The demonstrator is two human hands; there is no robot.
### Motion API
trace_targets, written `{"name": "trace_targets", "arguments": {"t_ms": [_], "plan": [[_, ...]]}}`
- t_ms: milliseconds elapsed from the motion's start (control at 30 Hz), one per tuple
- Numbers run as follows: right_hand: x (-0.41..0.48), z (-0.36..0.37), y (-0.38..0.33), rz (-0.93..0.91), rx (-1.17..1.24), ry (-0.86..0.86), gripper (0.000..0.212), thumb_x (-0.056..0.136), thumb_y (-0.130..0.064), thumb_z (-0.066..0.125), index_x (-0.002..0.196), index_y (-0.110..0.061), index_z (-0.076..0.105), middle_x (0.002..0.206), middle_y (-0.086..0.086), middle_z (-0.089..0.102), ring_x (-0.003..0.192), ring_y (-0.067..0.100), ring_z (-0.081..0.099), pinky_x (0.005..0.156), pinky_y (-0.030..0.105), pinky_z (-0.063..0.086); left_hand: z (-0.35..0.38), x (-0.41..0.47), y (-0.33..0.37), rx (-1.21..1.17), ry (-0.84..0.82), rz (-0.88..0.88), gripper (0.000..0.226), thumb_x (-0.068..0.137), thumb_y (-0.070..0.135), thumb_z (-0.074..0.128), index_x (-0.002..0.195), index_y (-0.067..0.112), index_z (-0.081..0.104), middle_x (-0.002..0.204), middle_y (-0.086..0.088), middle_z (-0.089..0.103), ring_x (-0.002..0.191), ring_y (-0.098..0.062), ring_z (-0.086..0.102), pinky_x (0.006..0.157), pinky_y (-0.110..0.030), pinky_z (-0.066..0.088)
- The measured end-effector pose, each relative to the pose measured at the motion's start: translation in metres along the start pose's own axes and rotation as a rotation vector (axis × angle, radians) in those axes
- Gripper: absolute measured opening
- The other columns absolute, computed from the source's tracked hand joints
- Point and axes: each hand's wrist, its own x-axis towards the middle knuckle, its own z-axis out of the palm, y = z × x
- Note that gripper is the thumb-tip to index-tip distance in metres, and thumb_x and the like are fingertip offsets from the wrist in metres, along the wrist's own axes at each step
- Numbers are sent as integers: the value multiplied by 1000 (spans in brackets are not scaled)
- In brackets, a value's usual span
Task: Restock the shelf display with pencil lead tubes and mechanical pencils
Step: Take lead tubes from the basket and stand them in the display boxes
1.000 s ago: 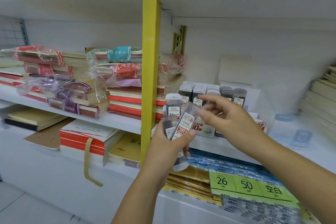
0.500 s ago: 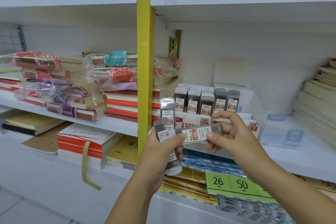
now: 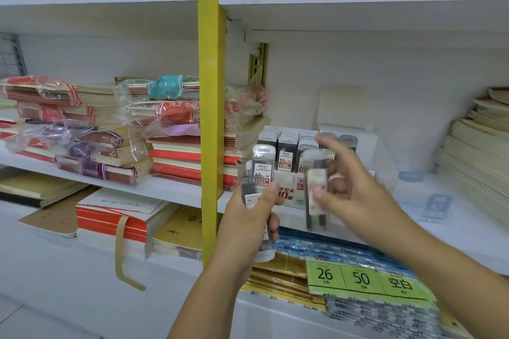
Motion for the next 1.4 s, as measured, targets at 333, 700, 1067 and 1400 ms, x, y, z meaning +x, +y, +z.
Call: {"name": "trace_targets", "arguments": {"t_ms": [333,700,1067,1400], "plan": [[63,-29,-3,-268,-532,209,51,89,-21,66,128,-46,47,104,-26,56,94,-4,58,79,6,42,-3,7,-2,-125,13,-79,10,96,29,56,90,24,63,63,-6,63,53,-17,57,53,-30,51],[72,-14,31,-127,-786,156,38,99,-28,48,137,-27,55,117,-4,46,117,13,36,100,32,34,-9,3,1,-72,-52,12,6,96,36,63,97,40,68,87,-1,76,72,-14,70,70,-37,62],[35,9,-2,-50,-64,83,27,87,-32,67,112,-40,64,88,-14,67,80,3,63,66,14,51,-4,-8,5,-29,-189,40,14,92,35,67,106,37,70,97,1,76,74,-12,69,65,-28,58],[18,-4,-2,119,275,174,13,92,-9,63,101,-17,59,84,6,75,70,20,71,57,22,54,-12,-12,7,-114,-138,36,31,90,32,68,120,34,66,97,-5,76,72,-15,67,61,-28,56]]}}
